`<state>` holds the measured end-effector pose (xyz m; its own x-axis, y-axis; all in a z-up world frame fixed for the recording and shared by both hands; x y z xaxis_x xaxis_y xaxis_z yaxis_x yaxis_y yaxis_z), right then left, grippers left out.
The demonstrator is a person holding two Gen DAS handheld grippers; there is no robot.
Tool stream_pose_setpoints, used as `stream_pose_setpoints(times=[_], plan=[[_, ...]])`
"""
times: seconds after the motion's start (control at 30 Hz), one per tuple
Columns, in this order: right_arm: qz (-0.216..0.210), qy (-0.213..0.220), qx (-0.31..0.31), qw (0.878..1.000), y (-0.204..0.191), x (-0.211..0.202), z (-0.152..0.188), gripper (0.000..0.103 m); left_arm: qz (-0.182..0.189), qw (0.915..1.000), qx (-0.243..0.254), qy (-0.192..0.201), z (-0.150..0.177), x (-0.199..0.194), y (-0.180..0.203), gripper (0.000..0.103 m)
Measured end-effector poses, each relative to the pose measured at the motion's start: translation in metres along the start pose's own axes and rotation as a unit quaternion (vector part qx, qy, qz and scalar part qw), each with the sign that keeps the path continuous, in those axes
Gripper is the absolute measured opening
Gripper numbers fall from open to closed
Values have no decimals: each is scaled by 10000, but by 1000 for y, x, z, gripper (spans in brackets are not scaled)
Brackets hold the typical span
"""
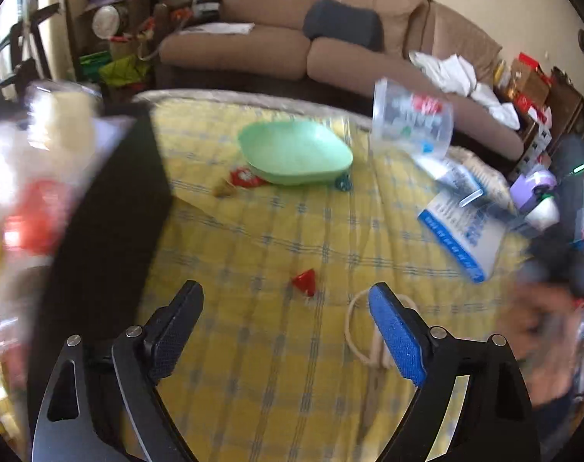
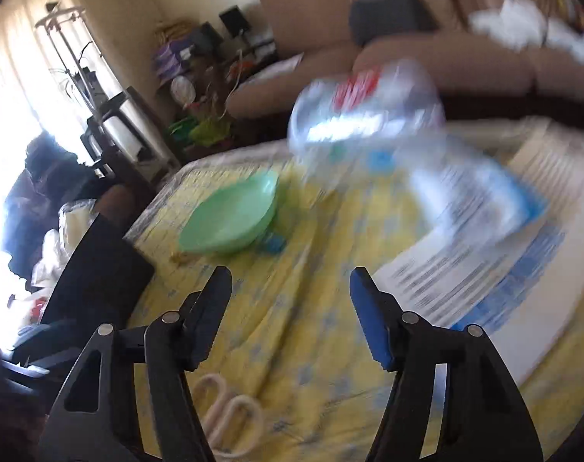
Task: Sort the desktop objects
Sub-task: 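Move both open tools back over the plaid table, then grasp the small red item with the left tool while the right tool grasps the sanitary wipes packet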
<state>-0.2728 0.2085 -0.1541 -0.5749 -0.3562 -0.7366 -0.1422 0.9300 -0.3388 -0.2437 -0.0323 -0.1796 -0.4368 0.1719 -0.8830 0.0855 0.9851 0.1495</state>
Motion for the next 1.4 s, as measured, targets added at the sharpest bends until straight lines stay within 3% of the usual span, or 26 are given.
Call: stream_pose_setpoints(times=[0.1, 0.17, 0.27, 0.33, 0.37, 0.47, 0.53, 0.57, 0.63, 0.73, 0.87, 0.93, 0.97, 1.03, 1.07, 1.1, 1.13, 1.2, 1.3, 1.4], plan=[[609, 415, -183, 9971, 22, -37, -15, 79, -238, 9996, 109, 106, -7, 33, 6, 83], [803, 431, -322, 9953, 39, -50, -15, 79, -529, 9983, 186, 178, -10, 50, 7, 81], [1271, 441, -133, 9908, 78, -61, -15, 79, -256, 9996, 79, -63, -7, 74, 9, 62], [1355, 426, 210, 9896, 101, -66, -14, 79, -439, 9986, 218, 206, -6, 69, 14, 35], [1344, 460, 471, 9887, 116, -68, -13, 79, -405, 9987, 262, 178, -6, 70, 16, 15], [1414, 510, 911, 9844, 147, -68, -9, 79, 40, 9998, 197, 81, -7, 65, 17, 16], [1426, 543, 1040, 9828, 156, -71, -6, 79, -16, 9995, 271, 155, -9, 55, 15, 16], [1394, 549, 1063, 9830, 155, -68, -5, 79, 10, 9996, 258, 142, -10, 52, 14, 7], [1281, 469, 999, 9856, 149, -58, -7, 79, 94, 9995, 141, 256, -14, 35, 9, 7], [1158, 158, 507, 9919, 125, -31, -3, 83, -2, 9987, 150, 481, -20, 9, 5, 7], [1867, -91, -448, 9814, 90, -1, -5, 97, -99, 9978, 174, 633, -20, -17, 3, 7], [2112, -118, -827, 9739, 76, 11, -7, 97, -75, 9979, 95, 636, -18, -24, 0, 7], [2180, -160, -923, 9714, 72, 16, -5, 93, -73, 9979, 53, 644, -17, -27, -2, 7], [2218, -152, -1013, 9697, 65, 19, -4, 73, -23, 9982, -24, 593, -13, -32, -7, 7], [2211, -161, -996, 9700, 63, 20, -4, 49, -54, 9982, -45, 591, -11, -34, -9, 7], [2149, -258, -927, 9719, 64, 20, -3, 38, -85, 9982, -38, 585, -9, -37, -10, 7], [1988, -450, -888, 9750, 65, 22, -1, 38, -125, 9983, -11, 572, -7, -42, -11, 7], [1784, -852, -1084, 9743, 55, 17, 5, 2, -195, 9980, 24, 601, -7, -50, -11, 7], [676, -1450, -839, 9836, 38, -9, 11, 1, -213, 9972, 84, 708, -10, -68, -8, 7], [34, -1684, -1235, 9779, 7, -50, 21, 1, -197, 9964, 107, 820, -14, -84, -7, 7]])
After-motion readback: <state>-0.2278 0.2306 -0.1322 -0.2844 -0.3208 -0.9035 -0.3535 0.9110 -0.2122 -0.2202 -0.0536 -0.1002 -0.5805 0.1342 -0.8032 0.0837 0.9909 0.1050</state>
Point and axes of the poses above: each gripper's, at about its wrist camera, not at the fingertips, and x roughly the way its jaws point, y to its right, z to its underside, the point moved 6 cm from there along x, roughly the way its jaws point, and after that the axes turned 9 degrees about -y, right-handed, at the moved point
